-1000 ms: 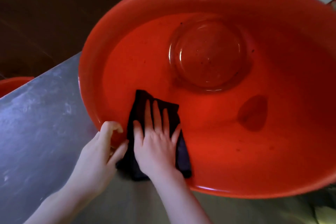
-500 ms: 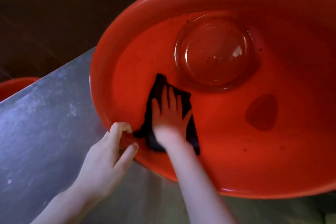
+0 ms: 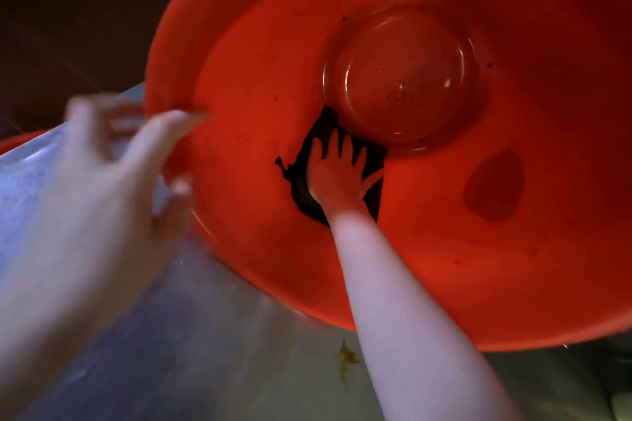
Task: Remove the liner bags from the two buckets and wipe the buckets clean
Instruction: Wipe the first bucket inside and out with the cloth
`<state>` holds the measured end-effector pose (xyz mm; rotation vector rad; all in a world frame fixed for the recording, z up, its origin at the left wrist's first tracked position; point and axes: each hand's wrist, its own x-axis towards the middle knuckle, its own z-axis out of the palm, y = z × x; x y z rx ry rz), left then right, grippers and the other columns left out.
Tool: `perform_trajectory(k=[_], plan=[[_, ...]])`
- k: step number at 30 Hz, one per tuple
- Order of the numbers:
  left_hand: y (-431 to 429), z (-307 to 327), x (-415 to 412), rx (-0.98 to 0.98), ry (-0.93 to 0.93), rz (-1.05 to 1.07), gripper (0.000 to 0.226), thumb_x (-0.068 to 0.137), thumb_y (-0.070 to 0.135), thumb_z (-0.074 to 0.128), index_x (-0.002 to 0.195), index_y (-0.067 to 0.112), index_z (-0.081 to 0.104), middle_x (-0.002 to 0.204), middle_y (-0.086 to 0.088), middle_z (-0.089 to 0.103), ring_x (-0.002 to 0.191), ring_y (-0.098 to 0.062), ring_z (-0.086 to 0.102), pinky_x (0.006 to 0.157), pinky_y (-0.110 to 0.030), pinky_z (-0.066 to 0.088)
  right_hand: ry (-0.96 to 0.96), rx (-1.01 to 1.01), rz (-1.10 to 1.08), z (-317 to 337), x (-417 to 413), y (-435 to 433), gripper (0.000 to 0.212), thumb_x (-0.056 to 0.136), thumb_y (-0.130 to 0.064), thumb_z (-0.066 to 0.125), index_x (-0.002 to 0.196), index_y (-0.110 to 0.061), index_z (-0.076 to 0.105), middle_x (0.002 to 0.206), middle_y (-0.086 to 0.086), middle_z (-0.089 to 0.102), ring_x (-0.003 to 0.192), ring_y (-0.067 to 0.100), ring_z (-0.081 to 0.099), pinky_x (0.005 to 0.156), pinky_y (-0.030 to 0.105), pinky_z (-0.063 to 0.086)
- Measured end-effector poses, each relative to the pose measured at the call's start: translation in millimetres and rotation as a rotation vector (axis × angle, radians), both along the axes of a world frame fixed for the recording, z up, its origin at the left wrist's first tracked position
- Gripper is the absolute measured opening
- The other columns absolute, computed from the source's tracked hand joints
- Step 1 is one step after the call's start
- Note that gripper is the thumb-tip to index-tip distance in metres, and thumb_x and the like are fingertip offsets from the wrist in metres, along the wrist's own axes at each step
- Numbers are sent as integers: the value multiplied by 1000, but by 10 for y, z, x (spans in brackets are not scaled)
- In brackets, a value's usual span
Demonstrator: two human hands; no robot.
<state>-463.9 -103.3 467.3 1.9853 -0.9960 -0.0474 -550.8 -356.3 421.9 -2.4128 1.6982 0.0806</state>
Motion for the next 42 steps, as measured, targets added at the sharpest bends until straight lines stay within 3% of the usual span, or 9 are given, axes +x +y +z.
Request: perform_trajectory(k=[5,9,12,16,21,23,31,37,42], plan=[[-110,77,213,29,-180,7,48,87,23,35,132,32,49,112,-11,46,73,-22,44,63,-42,49,173,-88,74,61,-413,75,61,98,-58,18,154,-33,12,163,-5,10,149,30,1,113,64,-9],[-70,-288,-148,18,40,-90,43,84,12,64,121,29,49,103,12,39,57,-6,47,58,-26,40,359,-221,97,205,-743,-92,63,98,-58,18,154,-30,17,162,-1,14,149,31,4,114,62,-11],[-85,-459,-292,-37,220,-65,42,83,12,61,118,30,46,98,9,42,67,2,51,60,-19,38,484,-198,165,300,-713,-159,65,97,-59,15,155,-29,12,163,0,8,149,35,-1,111,65,-16],[-127,-573,-406,-62,365,-39,38,88,16,58,116,38,43,100,0,50,76,-8,54,68,-39,48,253,9,308,228,-445,210,64,99,-57,21,154,-32,1,163,-8,-4,150,26,-3,116,60,-6],[-98,-635,-405,-101,494,-29,43,91,16,56,102,55,40,96,-3,56,72,-17,62,64,-42,53,-36,-160,462,17,-412,1360,68,93,-60,21,154,-31,14,162,-3,17,148,26,16,116,58,9],[-85,-651,-402,-102,468,-47,43,92,16,56,99,55,40,95,0,56,73,-8,59,62,-31,47,-39,-166,410,2,-421,1387,67,92,-60,20,153,-31,17,160,-2,21,147,27,20,116,56,12],[-92,-708,-409,-97,421,-103,33,93,24,52,103,53,40,97,16,52,90,3,50,70,-25,43,78,-37,-30,96,-40,-27,60,101,-54,18,155,-30,8,163,-5,6,149,26,3,117,57,-2],[-91,-696,-373,-152,406,-110,13,95,45,36,104,48,44,93,19,52,84,-6,53,68,-29,42,27,-111,218,-4,-209,883,64,98,-56,18,155,-31,4,162,-4,9,149,23,8,118,55,6],[-70,-616,-371,-148,455,-99,17,94,52,34,103,48,47,91,14,55,84,-18,58,71,-49,51,-5,-154,288,-11,-271,1265,65,95,-58,13,154,-32,11,160,-4,18,147,25,17,117,55,11]])
